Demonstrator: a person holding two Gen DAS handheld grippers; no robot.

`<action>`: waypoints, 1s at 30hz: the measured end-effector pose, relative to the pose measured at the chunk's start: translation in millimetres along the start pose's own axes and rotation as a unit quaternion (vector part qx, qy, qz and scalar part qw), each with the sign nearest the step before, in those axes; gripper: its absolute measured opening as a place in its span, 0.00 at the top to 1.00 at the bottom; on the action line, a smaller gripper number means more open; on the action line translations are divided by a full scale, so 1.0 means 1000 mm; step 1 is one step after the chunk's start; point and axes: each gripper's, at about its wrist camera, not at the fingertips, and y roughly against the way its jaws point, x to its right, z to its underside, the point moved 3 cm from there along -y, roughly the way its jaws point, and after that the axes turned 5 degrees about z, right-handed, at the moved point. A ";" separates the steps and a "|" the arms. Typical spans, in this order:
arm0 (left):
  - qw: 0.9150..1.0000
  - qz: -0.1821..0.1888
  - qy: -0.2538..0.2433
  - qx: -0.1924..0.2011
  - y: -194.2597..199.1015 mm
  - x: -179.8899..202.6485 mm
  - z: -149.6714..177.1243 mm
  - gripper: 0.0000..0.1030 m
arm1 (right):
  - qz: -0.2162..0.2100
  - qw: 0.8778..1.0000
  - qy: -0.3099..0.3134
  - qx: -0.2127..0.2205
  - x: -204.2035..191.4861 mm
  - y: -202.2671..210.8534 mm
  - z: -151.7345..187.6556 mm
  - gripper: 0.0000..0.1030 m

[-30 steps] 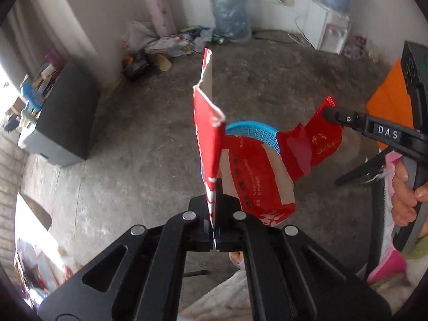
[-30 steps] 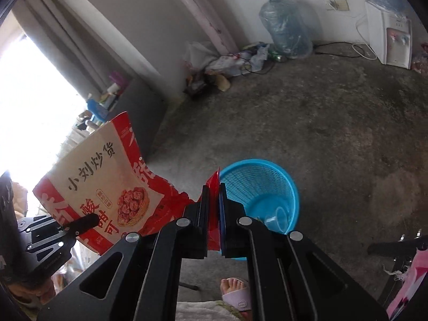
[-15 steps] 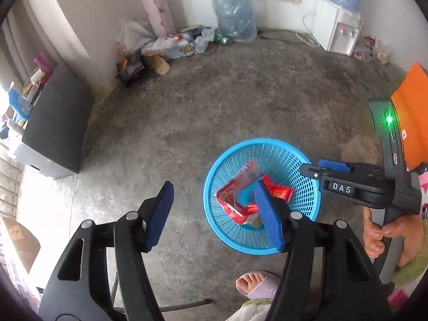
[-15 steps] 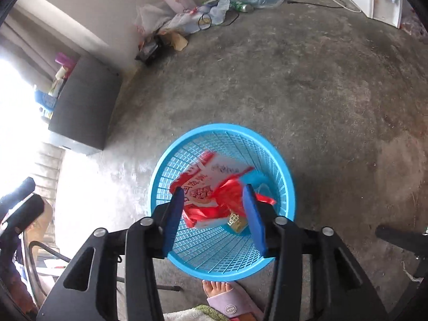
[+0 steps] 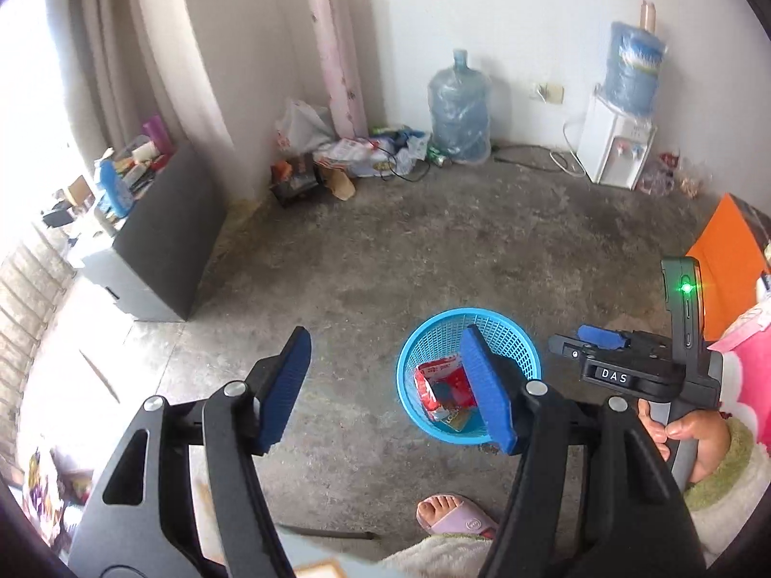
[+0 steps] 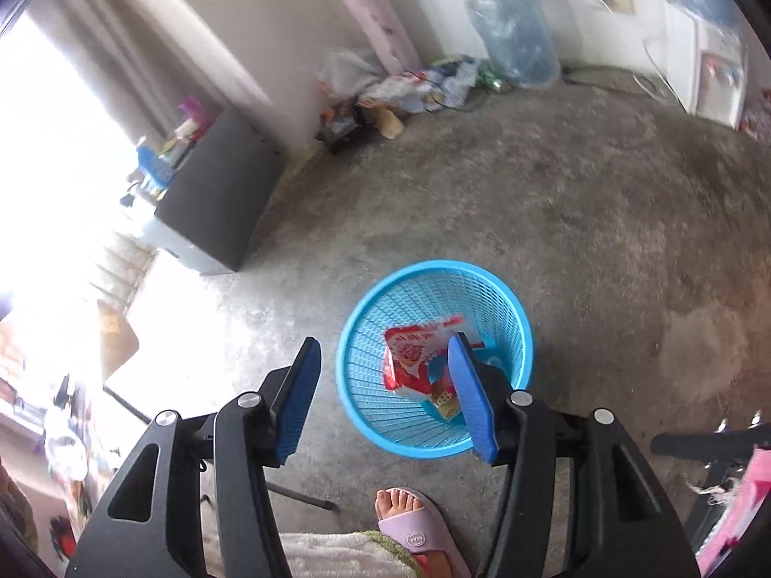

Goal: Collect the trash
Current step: 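Carry both bags over the blue wastebasket and open both tools to drop them, then move both tools back over the table toward the remaining packets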

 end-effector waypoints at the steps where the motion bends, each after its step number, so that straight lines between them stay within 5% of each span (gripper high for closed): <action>1: 1.000 -0.004 0.008 0.007 0.016 -0.003 0.006 0.41 | -0.005 1.000 0.015 0.004 -0.009 0.011 0.001 0.46; 12: 0.987 -0.075 0.115 0.082 0.170 -0.043 0.109 0.41 | -0.094 0.987 0.130 0.026 -0.096 0.104 0.023 0.46; 21: 0.945 -0.186 0.249 0.102 0.271 -0.093 0.228 0.41 | -0.167 0.964 0.206 0.003 -0.166 0.139 0.063 0.46; 25: 0.925 -0.203 0.305 0.103 0.296 -0.103 0.277 0.41 | -0.198 0.949 0.243 -0.019 -0.202 0.143 0.089 0.46; 30: 0.912 -0.205 0.340 0.107 0.305 -0.110 0.314 0.42 | -0.220 0.933 0.278 -0.054 -0.239 0.140 0.120 0.46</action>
